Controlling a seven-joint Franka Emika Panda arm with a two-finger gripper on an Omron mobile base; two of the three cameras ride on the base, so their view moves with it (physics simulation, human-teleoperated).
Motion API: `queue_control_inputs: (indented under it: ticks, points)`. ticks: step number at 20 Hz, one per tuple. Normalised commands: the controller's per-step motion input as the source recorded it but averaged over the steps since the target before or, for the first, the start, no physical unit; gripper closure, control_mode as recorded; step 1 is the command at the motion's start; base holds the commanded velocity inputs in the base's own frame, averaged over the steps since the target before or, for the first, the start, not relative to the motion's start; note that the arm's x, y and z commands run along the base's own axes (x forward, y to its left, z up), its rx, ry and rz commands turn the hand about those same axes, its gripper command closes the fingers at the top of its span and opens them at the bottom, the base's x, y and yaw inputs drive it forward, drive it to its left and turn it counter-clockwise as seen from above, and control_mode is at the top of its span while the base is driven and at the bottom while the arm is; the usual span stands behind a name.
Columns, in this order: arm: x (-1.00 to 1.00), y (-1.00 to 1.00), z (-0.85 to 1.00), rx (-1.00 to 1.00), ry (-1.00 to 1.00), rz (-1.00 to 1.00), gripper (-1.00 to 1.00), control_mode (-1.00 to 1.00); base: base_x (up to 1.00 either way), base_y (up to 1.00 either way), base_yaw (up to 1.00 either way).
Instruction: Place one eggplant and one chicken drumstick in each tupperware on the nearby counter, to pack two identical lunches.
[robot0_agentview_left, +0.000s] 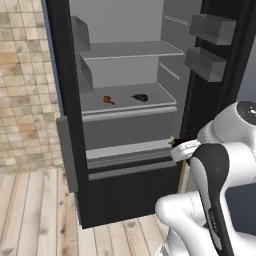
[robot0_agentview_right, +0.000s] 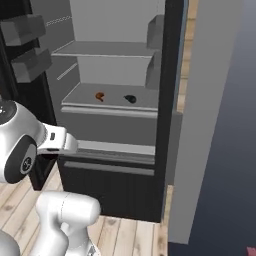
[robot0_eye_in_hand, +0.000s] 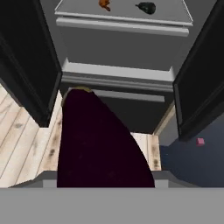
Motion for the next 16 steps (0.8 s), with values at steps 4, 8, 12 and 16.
queue_control_inputs:
  ticks: [4,8,12,16]
  points:
    - [0.0,0.0,0.0,0.0,0.0,0.0,1.0,1.0,-1.0,0.17,0.04]
    - [0.0,0.0,0.0,0.0,0.0,0.0,1.0,1.0,-1.0,0.27,0.09]
    - [0.0,0.0,0.0,0.0,0.0,0.0,1.0,1.0,-1.0,0.32,0.14]
    - [0.0,0.0,0.0,0.0,0.0,0.0,1.0,1.0,-1.0,0.3,0.29]
